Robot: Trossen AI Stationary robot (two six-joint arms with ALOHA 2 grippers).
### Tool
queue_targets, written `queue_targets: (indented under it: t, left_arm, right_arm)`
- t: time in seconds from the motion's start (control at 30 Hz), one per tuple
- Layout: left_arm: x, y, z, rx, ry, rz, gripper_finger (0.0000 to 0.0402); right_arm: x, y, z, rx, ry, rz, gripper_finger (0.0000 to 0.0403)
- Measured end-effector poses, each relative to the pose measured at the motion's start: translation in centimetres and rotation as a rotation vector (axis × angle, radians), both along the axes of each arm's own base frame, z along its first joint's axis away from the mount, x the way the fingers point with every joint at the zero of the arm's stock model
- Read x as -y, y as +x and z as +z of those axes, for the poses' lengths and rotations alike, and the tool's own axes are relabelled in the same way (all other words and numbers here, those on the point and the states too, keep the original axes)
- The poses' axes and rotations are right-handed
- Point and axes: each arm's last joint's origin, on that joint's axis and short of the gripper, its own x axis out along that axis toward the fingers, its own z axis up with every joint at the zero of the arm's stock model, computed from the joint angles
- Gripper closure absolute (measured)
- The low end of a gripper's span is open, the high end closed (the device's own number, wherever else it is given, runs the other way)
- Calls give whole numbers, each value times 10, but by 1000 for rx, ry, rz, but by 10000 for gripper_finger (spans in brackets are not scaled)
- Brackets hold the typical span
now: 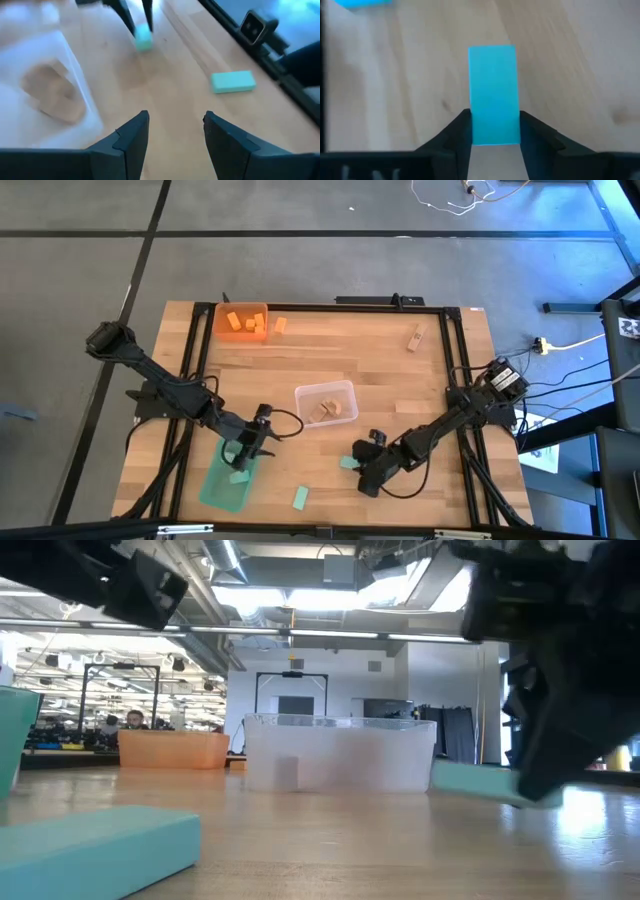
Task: Sort & place blocks by color
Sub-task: Put the blue block into the green bin
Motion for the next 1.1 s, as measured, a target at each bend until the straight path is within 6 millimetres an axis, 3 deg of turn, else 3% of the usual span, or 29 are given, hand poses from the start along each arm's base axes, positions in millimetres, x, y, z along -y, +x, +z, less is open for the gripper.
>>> queue_targets:
  t: [0.23,0.47,0.77,1.1]
  left_arm:
    - [-1,1,1,87,251,-101,224]
    - [-1,4,6,192,421,-168,224]
    - [-1,7,13,290,552,-154,224]
    - [-12,13,15,299,634,-106,224]
  right_arm:
    - [12,27,13,183,55,54,273]
    - [44,55,26,319,149,72,273]
    - [77,88,55,442,86,225,273]
    - [97,99,66,486,59,273,273]
